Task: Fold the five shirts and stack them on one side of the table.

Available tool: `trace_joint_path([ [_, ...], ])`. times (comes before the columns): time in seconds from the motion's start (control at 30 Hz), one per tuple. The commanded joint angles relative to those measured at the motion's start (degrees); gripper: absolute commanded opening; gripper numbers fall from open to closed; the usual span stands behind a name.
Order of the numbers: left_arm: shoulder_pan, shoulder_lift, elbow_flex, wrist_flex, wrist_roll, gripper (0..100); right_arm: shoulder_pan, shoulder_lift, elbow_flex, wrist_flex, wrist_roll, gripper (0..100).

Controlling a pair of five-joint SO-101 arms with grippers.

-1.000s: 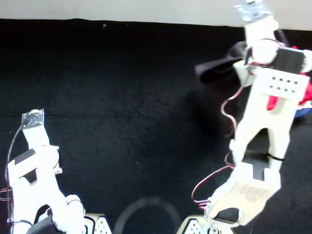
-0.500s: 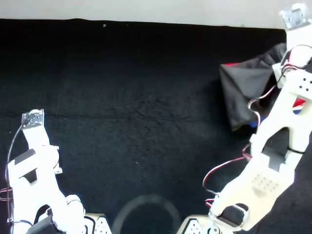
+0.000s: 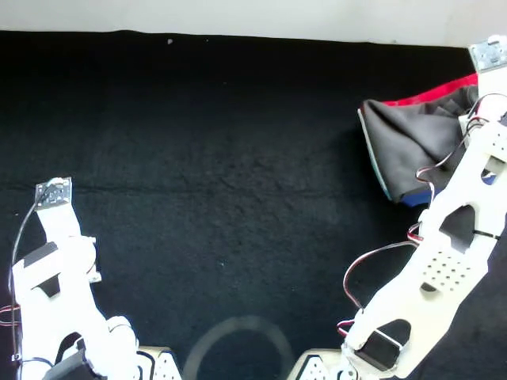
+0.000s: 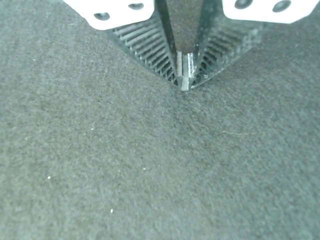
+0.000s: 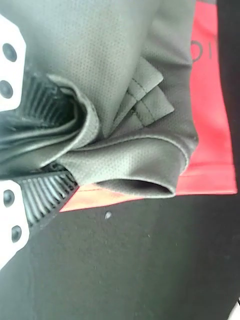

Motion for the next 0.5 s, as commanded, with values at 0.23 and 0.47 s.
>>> trace_joint_path([
  [0.23,1.01,-0.84,0.13,-0.7,-0.62,1,0.48,1.1,-0.84,-2.15,0.44,19.7],
  [0.47,1.01,-0.84,0.13,-0.7,-0.62,1,0.84,1.1,-7.52,-1.98,0.26,22.7],
])
